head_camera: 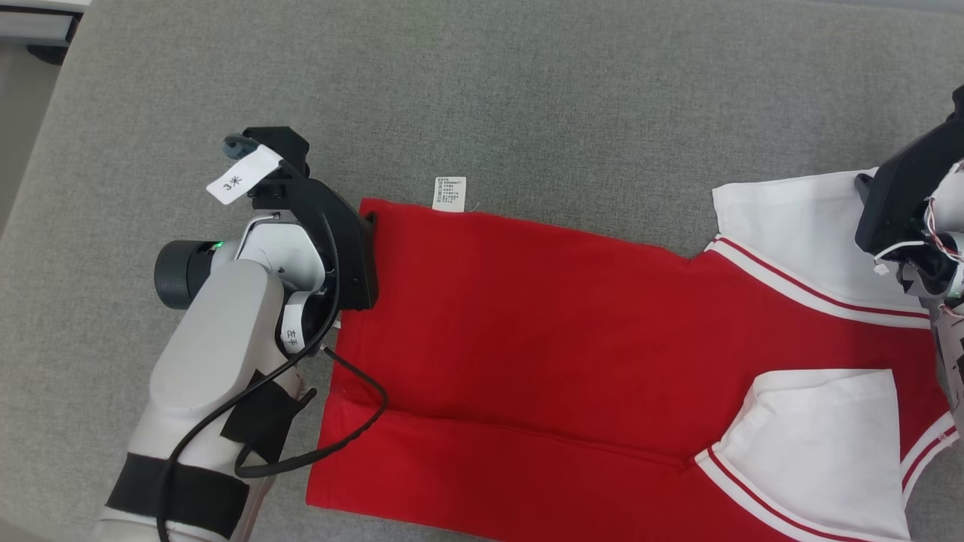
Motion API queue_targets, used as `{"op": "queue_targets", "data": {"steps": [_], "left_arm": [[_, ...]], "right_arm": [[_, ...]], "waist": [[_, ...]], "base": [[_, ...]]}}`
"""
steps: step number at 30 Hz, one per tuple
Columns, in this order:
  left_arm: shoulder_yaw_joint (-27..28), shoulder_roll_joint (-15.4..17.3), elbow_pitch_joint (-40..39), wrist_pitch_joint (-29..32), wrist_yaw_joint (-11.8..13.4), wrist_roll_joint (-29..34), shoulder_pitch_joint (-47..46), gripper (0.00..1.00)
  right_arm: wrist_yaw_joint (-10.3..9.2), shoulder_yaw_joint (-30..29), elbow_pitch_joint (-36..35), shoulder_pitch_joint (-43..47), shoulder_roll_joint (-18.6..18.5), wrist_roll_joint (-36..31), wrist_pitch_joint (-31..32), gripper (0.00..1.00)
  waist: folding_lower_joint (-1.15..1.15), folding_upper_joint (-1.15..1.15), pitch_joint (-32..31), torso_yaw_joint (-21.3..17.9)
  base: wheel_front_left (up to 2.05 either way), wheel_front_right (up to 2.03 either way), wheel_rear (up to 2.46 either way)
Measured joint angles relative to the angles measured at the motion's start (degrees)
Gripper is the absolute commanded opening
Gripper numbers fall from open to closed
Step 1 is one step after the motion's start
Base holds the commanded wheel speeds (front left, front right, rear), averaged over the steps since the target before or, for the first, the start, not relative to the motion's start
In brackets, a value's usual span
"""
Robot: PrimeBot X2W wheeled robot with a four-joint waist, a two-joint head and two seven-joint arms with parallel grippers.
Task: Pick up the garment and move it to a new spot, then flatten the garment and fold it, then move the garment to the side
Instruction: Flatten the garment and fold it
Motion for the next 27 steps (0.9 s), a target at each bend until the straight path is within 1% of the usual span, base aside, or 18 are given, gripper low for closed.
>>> {"op": "queue_targets", "data": {"steps": [5, 7, 10, 17, 21, 22, 23, 25, 27], "left_arm": [[-1.0, -0.1, 1.0, -0.6, -0.5, -0.2, -0.7, 1.0], [-1.4, -0.2, 1.4, -0.9, -0.6, -0.5, -0.7, 1.0], [-1.6, -0.2, 1.9, -1.4, -1.0, -0.6, -0.7, 1.0], [-1.8, -0.2, 2.8, -2.6, -1.0, -1.0, -2.8, 1.0], [-3.2, -0.2, 3.7, -2.6, -1.5, -1.1, -3.0, 1.0], [-3.5, -0.3, 4.0, -2.5, -1.5, -1.1, -2.9, 0.98], [-3.6, -0.3, 4.3, -2.5, -1.5, -1.1, -2.9, 0.92], [-3.7, -0.3, 4.8, -2.5, -1.5, -1.1, -2.9, 0.85], [-3.9, -0.3, 5.0, -2.5, -1.5, -1.1, -2.9, 0.69]], "right_arm": [[-0.27, 0.1, 0.9, -0.4, 0.3, -0.2, -0.1, 0.49], [-0.68, 0.2, 1.2, -0.4, 0.4, -0.4, -0.3, 0.49], [-0.68, 0.3, 1.4, -0.5, 0.6, -0.5, -0.5, 0.49], [-0.68, 0.5, 2.4, -1.1, 1.1, -0.5, -1.1, 0.5], [-0.68, 0.5, 3.0, -1.5, 1.4, -0.5, -1.3, 0.49], [-0.67, 0.5, 3.1, -1.6, 1.5, -0.5, -1.4, 0.49], [-0.67, 0.5, 3.3, -1.6, 1.5, -0.5, -1.5, 0.49], [-0.66, 0.5, 3.5, -1.6, 1.5, -0.5, -1.6, 0.48], [-0.58, 0.5, 3.7, -1.6, 1.5, -0.5, -1.9, 0.47]], "waist": [[0.0, 0.0, -0.2, -0.5], [0.0, 0.0, -0.3, -0.6], [0.0, 0.0, -0.2, -0.9], [0.0, 0.0, -0.1, -1.7], [0.0, 0.0, -0.1, -2.1], [0.0, 0.0, -0.1, -2.2], [0.0, 0.0, 0.0, -2.3], [0.0, 0.0, 0.0, -2.4], [0.0, 0.0, 0.0, -2.5]], "base": [[0.0, 0.0, 0.0], [0.0, 0.0, 0.0], [0.0, 0.0, 0.0], [0.0, 0.0, 0.0], [0.0, 0.0, 0.0], [0.0, 0.0, 0.0], [0.0, 0.0, 0.0], [0.0, 0.0, 0.0], [0.0, 0.0, 0.0]]}}
